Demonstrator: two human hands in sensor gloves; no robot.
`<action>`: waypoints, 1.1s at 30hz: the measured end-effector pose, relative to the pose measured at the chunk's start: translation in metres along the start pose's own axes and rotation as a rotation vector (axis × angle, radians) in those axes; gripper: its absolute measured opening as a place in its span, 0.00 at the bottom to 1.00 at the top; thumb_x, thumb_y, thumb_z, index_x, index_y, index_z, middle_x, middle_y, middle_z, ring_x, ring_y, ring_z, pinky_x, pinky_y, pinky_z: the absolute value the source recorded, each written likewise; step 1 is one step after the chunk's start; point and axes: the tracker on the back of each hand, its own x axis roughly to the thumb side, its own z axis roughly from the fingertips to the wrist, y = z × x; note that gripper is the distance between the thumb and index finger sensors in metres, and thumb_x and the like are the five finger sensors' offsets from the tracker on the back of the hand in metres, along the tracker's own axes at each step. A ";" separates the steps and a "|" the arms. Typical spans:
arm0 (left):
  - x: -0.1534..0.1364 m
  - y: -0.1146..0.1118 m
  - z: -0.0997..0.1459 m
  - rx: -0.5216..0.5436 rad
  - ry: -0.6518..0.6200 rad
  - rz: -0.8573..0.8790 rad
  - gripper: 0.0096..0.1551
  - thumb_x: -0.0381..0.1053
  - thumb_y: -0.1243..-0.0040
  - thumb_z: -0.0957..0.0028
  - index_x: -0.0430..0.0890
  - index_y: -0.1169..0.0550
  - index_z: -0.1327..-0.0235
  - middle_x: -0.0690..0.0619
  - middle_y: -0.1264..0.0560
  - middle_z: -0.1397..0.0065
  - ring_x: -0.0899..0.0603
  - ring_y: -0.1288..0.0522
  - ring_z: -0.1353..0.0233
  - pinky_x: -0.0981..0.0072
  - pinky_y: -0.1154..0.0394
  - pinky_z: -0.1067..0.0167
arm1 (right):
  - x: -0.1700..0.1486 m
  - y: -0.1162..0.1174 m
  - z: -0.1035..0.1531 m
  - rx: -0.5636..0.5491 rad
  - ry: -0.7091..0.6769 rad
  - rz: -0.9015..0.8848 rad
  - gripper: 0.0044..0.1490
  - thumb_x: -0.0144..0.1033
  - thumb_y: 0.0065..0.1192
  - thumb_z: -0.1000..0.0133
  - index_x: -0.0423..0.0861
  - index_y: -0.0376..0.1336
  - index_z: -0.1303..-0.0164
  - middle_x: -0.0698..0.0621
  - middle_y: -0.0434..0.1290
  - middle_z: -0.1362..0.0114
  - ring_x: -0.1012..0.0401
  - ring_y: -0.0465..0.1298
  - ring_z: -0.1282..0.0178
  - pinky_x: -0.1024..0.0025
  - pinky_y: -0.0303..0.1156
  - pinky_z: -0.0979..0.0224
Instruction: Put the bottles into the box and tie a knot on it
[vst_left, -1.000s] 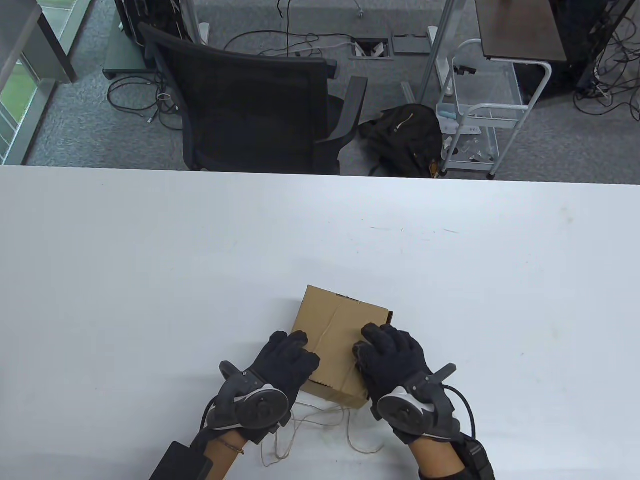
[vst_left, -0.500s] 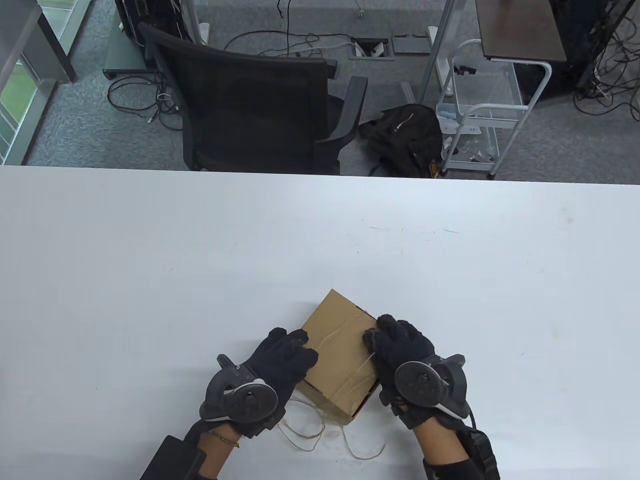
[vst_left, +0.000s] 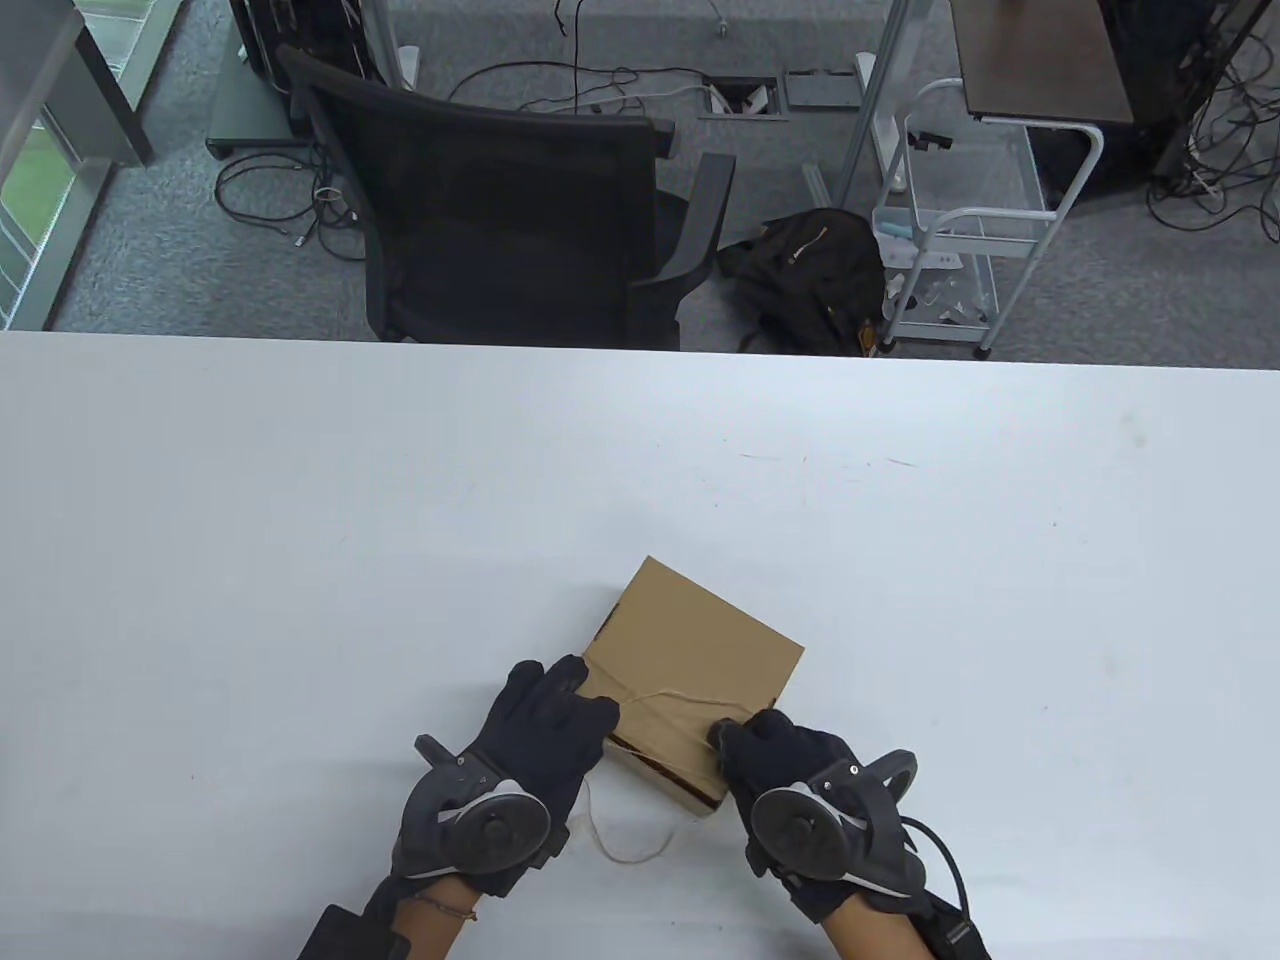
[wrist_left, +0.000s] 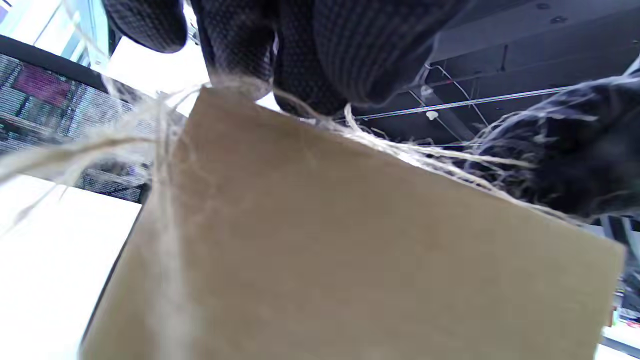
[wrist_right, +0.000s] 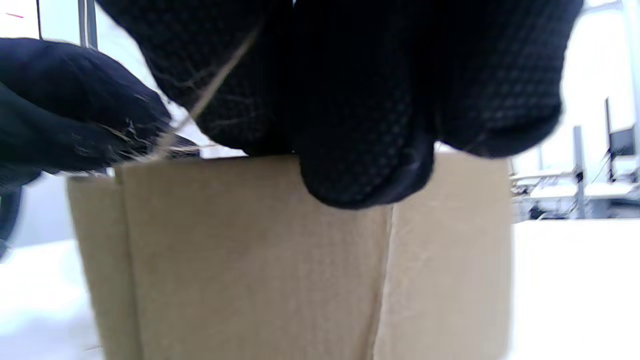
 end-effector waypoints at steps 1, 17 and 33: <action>0.000 0.001 0.000 0.001 0.000 -0.017 0.27 0.46 0.29 0.50 0.47 0.21 0.35 0.48 0.18 0.39 0.30 0.24 0.24 0.30 0.33 0.30 | 0.001 0.000 0.001 -0.003 -0.020 -0.047 0.22 0.34 0.75 0.52 0.40 0.79 0.50 0.40 0.81 0.53 0.55 0.85 0.65 0.56 0.83 0.58; -0.017 -0.010 -0.010 -0.042 0.115 0.208 0.31 0.44 0.32 0.48 0.45 0.23 0.30 0.46 0.18 0.40 0.32 0.16 0.32 0.35 0.26 0.32 | -0.074 0.015 0.005 -0.041 0.329 -0.519 0.23 0.30 0.70 0.48 0.39 0.74 0.44 0.24 0.71 0.34 0.39 0.80 0.46 0.43 0.79 0.45; -0.032 0.013 0.004 -0.041 0.081 -0.089 0.31 0.46 0.29 0.50 0.44 0.22 0.31 0.46 0.15 0.44 0.35 0.10 0.42 0.36 0.21 0.37 | -0.079 -0.010 0.014 -0.059 0.370 -0.273 0.28 0.29 0.76 0.52 0.36 0.73 0.43 0.39 0.84 0.53 0.53 0.86 0.64 0.51 0.82 0.56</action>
